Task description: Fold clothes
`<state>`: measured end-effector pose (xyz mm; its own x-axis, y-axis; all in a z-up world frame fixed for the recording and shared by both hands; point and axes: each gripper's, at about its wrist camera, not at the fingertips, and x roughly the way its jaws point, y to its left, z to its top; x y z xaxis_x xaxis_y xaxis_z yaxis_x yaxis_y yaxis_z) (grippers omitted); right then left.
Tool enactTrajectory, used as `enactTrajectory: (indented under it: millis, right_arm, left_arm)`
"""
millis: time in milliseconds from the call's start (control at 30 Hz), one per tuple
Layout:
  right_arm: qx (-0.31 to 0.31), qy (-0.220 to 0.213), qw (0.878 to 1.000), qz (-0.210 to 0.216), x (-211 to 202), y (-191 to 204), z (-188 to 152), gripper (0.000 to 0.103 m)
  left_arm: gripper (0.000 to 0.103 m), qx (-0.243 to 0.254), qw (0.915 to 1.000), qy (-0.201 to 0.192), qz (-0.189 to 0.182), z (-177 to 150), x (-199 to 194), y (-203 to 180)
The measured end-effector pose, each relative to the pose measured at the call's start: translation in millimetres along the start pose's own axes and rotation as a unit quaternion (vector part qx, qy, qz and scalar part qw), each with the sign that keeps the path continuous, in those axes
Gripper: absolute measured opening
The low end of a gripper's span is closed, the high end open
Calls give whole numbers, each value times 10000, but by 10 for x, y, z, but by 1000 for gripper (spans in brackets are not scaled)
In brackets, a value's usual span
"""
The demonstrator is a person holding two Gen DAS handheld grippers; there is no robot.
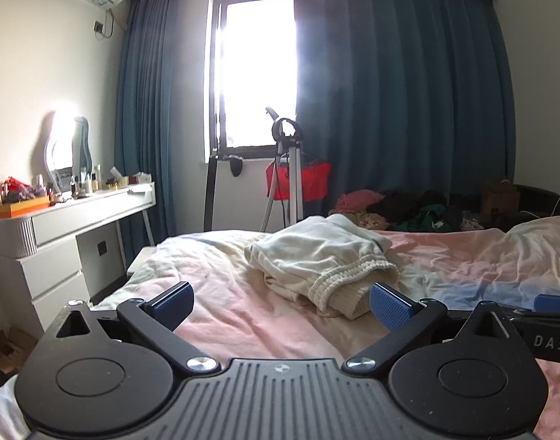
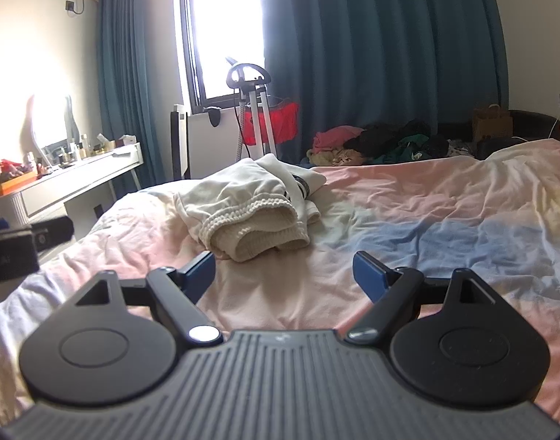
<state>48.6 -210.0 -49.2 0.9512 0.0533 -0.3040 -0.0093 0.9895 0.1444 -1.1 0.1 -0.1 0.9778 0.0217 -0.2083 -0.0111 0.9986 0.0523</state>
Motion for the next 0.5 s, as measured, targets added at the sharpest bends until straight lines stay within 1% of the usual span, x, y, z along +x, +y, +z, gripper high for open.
enactTrajectory:
  millis: [33,67,167,267,500]
  right_arm:
    - [-15,-10,10000,-12,-3,3,2,83]
    - [-30,-20,10000,-23,-5,6,4,83]
    - [-74,-49,9999,-59,-13,16,10,83]
    - [-119,-79,9999,-94,-20,26,16,83]
    - [-222,-148,9995,-176,-38,49,30,83]
  left_arm:
    - [103,1,10000,18,3,-3,-11,1]
    - [103,9,9999,118,-23,-20,-2,-7]
    - [103,-116,9982,574,-114,6,169,74]
    - [103,-169,9979,624,-93,34,175,81]
    - [103,-147,9981,587,-76,-20,183,46]
